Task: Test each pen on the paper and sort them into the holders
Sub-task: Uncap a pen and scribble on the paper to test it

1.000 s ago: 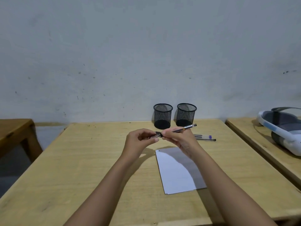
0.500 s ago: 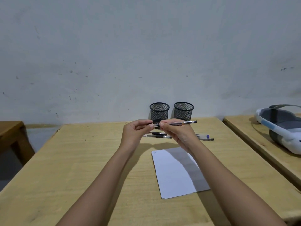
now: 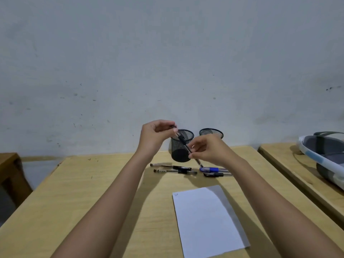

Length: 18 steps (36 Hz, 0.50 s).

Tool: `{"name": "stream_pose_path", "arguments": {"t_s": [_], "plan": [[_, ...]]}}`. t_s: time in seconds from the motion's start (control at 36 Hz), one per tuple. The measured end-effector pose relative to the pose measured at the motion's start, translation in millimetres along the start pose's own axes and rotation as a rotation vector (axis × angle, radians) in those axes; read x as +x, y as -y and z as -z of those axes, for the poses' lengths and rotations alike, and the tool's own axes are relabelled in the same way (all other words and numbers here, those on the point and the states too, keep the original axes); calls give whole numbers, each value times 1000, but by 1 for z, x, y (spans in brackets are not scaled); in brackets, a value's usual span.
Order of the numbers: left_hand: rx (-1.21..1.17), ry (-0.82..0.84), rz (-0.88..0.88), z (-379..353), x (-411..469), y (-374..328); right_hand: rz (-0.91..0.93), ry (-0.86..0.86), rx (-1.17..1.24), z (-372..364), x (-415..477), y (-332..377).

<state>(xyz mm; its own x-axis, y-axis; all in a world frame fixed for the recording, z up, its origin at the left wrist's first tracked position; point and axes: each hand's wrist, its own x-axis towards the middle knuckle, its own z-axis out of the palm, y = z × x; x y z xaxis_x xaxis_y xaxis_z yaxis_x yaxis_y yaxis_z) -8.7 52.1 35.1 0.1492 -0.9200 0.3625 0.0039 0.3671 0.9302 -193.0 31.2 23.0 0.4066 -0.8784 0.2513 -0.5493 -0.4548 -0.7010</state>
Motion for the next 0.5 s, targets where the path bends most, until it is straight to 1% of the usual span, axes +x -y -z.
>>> {"name": "stream_pose_path", "arguments": {"t_s": [0.06, 0.11, 0.17, 0.22, 0.28, 0.36, 0.42, 0.5], "plan": [[21, 31, -20, -6, 9, -2, 9, -53, -30, -4, 9, -5], [17, 59, -21, -7, 19, 0, 23, -163, -22, -6, 19, -11], [43, 51, -14, -4, 29, 8, 27, -285, 56, -5, 27, -14], [184, 27, 2, 1, 39, 24, 40, -371, 193, -4, 35, -15], [375, 46, 72, 5, 48, 43, 59, -414, 265, -4, 45, -18], [545, 146, 189, 4, 54, 71, 51, -422, 207, -10, 63, -29], [576, 174, 186, -1, 55, 83, 62, -390, 159, -16, 75, -39], [555, 165, 139, -9, 58, 97, 60, -336, 44, -22, 87, -53]]}}
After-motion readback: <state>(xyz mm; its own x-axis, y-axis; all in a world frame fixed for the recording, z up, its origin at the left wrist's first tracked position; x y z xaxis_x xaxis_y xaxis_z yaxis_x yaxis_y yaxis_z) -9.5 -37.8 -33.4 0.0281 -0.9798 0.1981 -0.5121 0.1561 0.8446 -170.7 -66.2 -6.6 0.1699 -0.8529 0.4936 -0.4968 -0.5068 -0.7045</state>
